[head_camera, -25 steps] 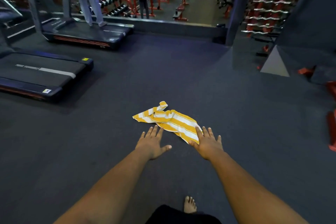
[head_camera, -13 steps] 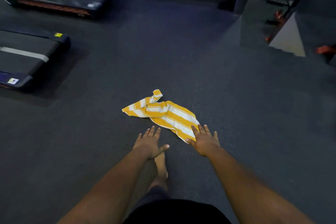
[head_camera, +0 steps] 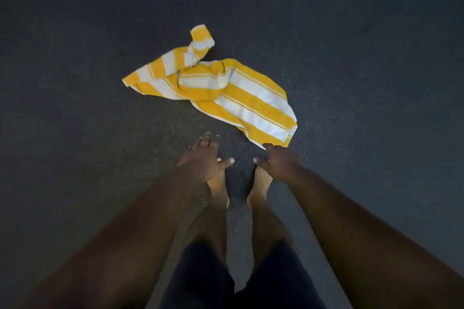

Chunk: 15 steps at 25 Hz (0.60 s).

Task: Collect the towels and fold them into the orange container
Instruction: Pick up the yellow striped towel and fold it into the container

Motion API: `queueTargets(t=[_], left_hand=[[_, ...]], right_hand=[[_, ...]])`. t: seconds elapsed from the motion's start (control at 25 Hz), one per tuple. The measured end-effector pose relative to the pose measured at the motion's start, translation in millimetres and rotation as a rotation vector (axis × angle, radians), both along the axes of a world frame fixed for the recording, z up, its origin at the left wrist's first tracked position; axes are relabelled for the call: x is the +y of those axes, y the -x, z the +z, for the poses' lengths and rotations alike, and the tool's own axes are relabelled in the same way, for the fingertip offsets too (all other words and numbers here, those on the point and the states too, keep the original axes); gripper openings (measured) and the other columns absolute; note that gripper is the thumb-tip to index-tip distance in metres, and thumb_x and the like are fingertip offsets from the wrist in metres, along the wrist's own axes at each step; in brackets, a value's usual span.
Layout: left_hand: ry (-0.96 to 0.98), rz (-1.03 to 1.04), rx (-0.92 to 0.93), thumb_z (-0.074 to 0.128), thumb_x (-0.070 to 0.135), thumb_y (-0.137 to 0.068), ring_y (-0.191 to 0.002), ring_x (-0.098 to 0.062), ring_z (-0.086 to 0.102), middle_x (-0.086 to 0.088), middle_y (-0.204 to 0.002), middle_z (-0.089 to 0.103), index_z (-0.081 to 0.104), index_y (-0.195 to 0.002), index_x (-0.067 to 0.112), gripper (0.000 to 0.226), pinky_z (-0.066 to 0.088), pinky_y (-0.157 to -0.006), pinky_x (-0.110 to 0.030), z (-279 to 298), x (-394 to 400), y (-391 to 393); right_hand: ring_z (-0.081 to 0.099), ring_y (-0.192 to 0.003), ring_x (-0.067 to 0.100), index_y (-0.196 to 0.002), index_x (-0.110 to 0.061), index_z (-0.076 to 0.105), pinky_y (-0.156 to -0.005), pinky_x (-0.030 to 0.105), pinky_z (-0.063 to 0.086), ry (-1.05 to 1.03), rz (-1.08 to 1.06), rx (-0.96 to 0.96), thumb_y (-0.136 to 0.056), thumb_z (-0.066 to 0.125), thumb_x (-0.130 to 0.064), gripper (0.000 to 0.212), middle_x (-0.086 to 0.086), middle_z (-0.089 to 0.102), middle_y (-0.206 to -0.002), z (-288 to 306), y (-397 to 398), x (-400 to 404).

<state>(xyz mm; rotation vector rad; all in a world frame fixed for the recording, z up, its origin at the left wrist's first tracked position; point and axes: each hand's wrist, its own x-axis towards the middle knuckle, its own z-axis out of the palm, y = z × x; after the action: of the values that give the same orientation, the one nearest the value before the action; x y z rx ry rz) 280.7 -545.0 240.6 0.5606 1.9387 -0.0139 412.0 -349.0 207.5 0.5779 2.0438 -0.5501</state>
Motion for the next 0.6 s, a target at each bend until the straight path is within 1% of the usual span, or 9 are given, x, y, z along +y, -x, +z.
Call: queueTargets(t=[0.12,0.2,0.24,0.32,0.4,0.48,0.52,0.56,0.6], left_hand=[[0.004,-0.042,0.000,0.043,0.070,-0.096,-0.157,-0.031,0.009,-0.006,-0.171,-0.004,0.003,-0.164,0.019,0.093,0.021,-0.123,-0.052,-125,16,23],[0.022,-0.033,0.015,0.044,0.070,-0.096,-0.157,-0.031,0.009,-0.006,-0.171,-0.002,0.005,-0.164,0.020,0.093,0.022,-0.123,-0.052,-190,14,27],[0.032,-0.017,0.014,0.045,0.070,-0.096,-0.157,-0.031,0.009,-0.007,-0.171,-0.001,0.006,-0.163,0.020,0.093,0.022,-0.123,-0.052,-225,10,27],[0.052,0.016,0.013,0.047,0.068,-0.095,-0.157,-0.031,0.009,-0.007,-0.171,0.000,0.006,-0.163,0.020,0.093,0.022,-0.123,-0.052,-284,0,23],[0.075,0.013,-0.009,0.050,0.067,-0.095,-0.157,-0.031,0.009,-0.007,-0.171,0.000,0.006,-0.163,0.020,0.093,0.021,-0.122,-0.053,-323,-9,16],[0.088,-0.003,-0.023,0.050,0.066,-0.095,-0.157,-0.031,0.008,-0.008,-0.171,-0.001,0.005,-0.163,0.021,0.094,0.020,-0.122,-0.054,-342,-17,11],[0.096,-0.008,-0.019,0.049,0.067,-0.095,-0.157,-0.030,0.007,-0.008,-0.171,-0.001,0.004,-0.163,0.021,0.094,0.019,-0.122,-0.054,-343,-21,10],[0.108,-0.008,-0.018,0.048,0.068,-0.095,-0.157,-0.030,0.007,-0.008,-0.171,-0.001,0.003,-0.163,0.022,0.094,0.019,-0.123,-0.054,-340,-24,10],[0.117,-0.002,-0.017,0.048,0.069,-0.095,-0.157,-0.030,0.007,-0.008,-0.171,-0.001,0.003,-0.163,0.022,0.094,0.019,-0.123,-0.055,-332,-26,12]], right_hand=[[0.056,-0.121,0.038,-0.148,-0.019,0.038,-0.094,0.049,0.050,0.007,0.019,-0.038,-0.096,0.048,-0.066,0.070,0.014,0.057,-0.135,-131,21,11],[0.060,-0.113,0.038,-0.142,-0.018,0.040,-0.084,0.046,0.053,-0.049,0.040,0.011,-0.098,0.050,-0.062,0.063,0.013,0.061,-0.125,-194,34,15],[0.061,-0.108,0.038,-0.138,-0.016,0.040,-0.077,0.044,0.052,-0.072,0.052,0.038,-0.098,0.050,-0.060,0.061,0.014,0.063,-0.120,-229,40,14],[0.062,-0.102,0.039,-0.132,-0.013,0.042,-0.069,0.041,0.045,-0.101,0.080,0.063,-0.099,0.051,-0.059,0.058,0.014,0.064,-0.113,-291,48,10],[0.062,-0.103,0.039,-0.130,-0.012,0.044,-0.068,0.040,0.039,-0.125,0.086,0.046,-0.100,0.053,-0.054,0.053,0.013,0.063,-0.114,-335,54,3],[0.061,-0.106,0.039,-0.129,-0.013,0.049,-0.071,0.040,0.039,-0.157,0.089,0.040,-0.103,0.051,-0.041,0.038,0.012,0.063,-0.115,-358,59,0],[0.060,-0.106,0.038,-0.129,-0.015,0.052,-0.073,0.040,0.040,-0.168,0.100,0.038,-0.103,0.049,-0.032,0.031,0.012,0.063,-0.115,-360,59,0],[0.060,-0.106,0.038,-0.129,-0.017,0.054,-0.075,0.040,0.041,-0.172,0.101,0.037,-0.103,0.046,-0.024,0.029,0.012,0.063,-0.114,-358,59,1],[0.060,-0.106,0.038,-0.130,-0.019,0.055,-0.076,0.039,0.042,-0.164,0.093,0.043,-0.102,0.043,-0.022,0.031,0.012,0.063,-0.114,-349,59,2]])
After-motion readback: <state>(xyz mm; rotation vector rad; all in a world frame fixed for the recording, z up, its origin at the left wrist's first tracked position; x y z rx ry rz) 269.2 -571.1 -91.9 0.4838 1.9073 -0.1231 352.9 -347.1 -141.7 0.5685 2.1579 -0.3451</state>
